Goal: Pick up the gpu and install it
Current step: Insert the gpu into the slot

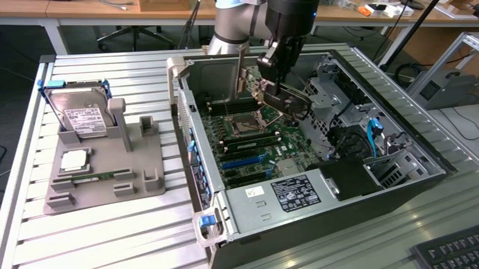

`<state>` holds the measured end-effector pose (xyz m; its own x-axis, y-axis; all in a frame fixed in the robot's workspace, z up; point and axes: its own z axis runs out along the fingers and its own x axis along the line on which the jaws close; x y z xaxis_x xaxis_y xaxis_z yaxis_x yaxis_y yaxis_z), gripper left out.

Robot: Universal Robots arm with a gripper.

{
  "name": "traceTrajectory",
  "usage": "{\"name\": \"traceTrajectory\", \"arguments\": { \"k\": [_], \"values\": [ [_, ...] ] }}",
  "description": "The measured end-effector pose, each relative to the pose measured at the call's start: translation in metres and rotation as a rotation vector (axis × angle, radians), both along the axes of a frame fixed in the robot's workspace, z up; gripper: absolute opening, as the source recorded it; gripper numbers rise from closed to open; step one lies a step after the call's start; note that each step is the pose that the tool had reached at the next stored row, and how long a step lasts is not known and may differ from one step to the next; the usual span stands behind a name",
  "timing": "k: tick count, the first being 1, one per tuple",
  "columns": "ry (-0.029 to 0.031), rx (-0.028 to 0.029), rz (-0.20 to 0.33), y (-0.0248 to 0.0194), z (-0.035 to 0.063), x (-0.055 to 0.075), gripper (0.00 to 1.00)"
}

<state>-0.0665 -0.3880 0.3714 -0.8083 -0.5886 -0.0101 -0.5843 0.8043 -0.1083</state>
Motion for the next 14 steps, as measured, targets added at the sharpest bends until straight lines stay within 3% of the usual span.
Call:
{"name": "traceTrajectory", "arguments": {
  "k": [4,10,14],
  "values": [
    [-0.0001,-0.0018,0.017,0.0,-0.0002,0.0,0.27],
    [-0.0001,-0.0095,0.077,0.0,-0.0006,0.0,0.27],
    [0.0,-0.0183,0.14,0.0,-0.0012,0.0,0.27]
  ]
}}
